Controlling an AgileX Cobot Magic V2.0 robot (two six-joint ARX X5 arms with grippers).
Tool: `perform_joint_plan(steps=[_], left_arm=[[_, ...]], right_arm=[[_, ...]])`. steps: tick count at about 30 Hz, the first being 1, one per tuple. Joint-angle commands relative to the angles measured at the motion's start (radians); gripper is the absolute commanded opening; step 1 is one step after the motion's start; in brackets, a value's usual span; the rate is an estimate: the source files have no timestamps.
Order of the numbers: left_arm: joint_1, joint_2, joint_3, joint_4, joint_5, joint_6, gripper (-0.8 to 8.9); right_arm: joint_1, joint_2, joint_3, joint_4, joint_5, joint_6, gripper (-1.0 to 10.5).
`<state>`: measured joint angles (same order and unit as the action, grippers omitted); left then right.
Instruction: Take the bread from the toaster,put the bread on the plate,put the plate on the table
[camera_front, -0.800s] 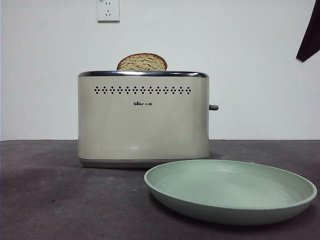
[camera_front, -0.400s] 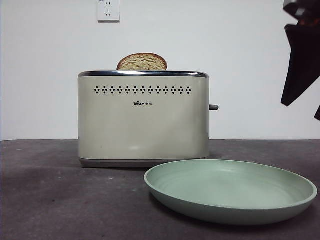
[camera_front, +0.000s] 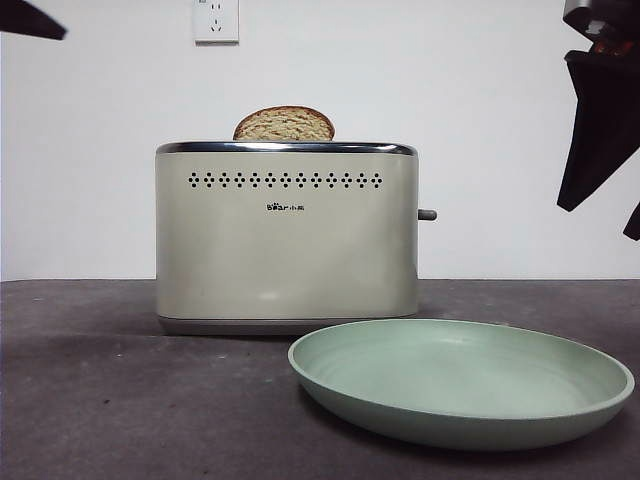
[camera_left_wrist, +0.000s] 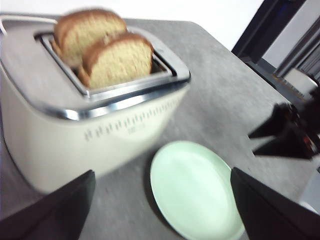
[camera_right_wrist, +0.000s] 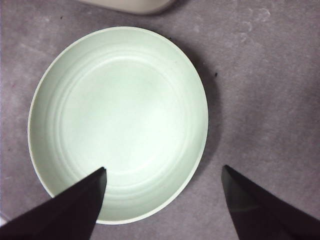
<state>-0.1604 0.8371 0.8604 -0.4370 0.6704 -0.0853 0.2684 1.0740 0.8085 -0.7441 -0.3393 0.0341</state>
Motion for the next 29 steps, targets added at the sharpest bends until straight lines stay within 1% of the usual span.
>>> perform_joint_plan(steps=[1,5,9,15,20,26,29], left_arm=[[-0.025,0.087,0.082,0.031,-0.037,0.056,4.43],[-0.058,0.242,0.201,0.034,-0.066,0.107,4.43],[-0.096,0.390,0.321,0.034,-0.074,0.157,4.43],[-0.152,0.573,0.480,0.032,-0.102,0.222,4.43],[-0.188,0.676,0.555,0.032,-0.133,0.267,4.43],[-0.222,0.764,0.599,0.039,-0.223,0.321,4.43],[-0.234,0.799,0.602,0.061,-0.248,0.340,4.43]], right_arm=[[0.006,0.010,0.016,0.007,0.000,0.010,3.7],[0.006,0.010,0.016,0.007,0.000,0.010,3.7],[0.006,0.010,0.016,0.007,0.000,0.010,3.7],[0.006,0.010,0.016,0.006,0.000,0.010,3.7],[0.006,0.010,0.016,0.006,0.000,0.010,3.7],[0.006,0.010,0.016,0.006,0.000,0.010,3.7],[0.006,0.010,0.016,0.006,0.000,0.010,3.7]])
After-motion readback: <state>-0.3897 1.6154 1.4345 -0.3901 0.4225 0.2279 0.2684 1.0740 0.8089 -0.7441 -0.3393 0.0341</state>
